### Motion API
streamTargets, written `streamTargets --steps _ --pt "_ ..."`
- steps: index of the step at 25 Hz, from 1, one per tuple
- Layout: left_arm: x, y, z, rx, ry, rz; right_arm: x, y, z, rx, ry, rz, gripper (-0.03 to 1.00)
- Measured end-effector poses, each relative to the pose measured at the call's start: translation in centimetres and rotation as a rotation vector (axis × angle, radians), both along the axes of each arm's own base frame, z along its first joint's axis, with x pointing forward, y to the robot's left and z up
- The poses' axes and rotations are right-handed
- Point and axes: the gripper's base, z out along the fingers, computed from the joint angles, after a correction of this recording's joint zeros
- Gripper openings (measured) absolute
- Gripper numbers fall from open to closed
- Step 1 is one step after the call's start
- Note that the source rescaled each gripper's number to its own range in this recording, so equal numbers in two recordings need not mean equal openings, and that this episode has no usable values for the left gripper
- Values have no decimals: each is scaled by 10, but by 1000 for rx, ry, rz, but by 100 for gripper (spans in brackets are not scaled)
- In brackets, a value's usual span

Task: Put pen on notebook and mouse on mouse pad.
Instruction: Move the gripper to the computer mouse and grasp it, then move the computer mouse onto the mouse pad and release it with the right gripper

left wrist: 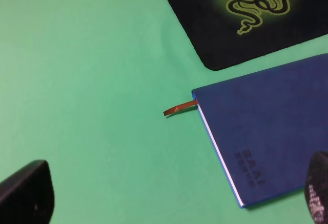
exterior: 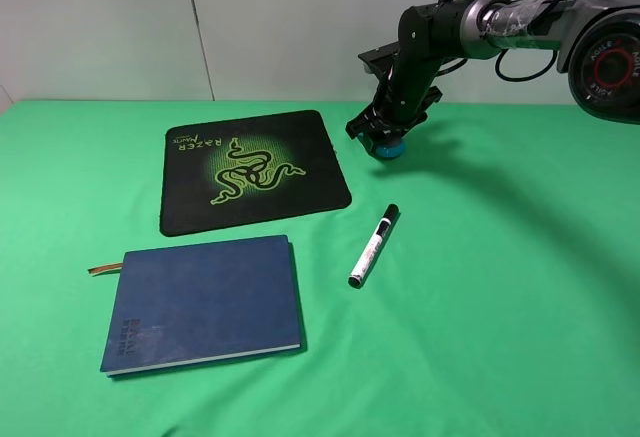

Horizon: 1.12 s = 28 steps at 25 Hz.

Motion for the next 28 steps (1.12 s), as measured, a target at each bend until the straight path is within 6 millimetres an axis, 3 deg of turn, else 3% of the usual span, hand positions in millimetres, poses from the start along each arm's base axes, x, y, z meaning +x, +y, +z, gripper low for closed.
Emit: streamTargets --steps 5,11,15,18,28 --pt "0 0 0 0 0 0 -2 -1 11 -3 1 0 55" --pt "0 0 0 0 0 0 -3 -1 58 20 -42 -6 55" --pt "0 0 0 0 0 0 -6 5 76 51 -48 -4 55" --pt "0 0 0 0 0 0 -13 22 79 54 -51 30 55" --pt "0 0 0 1 0 1 -58 116 75 134 -73 157 55"
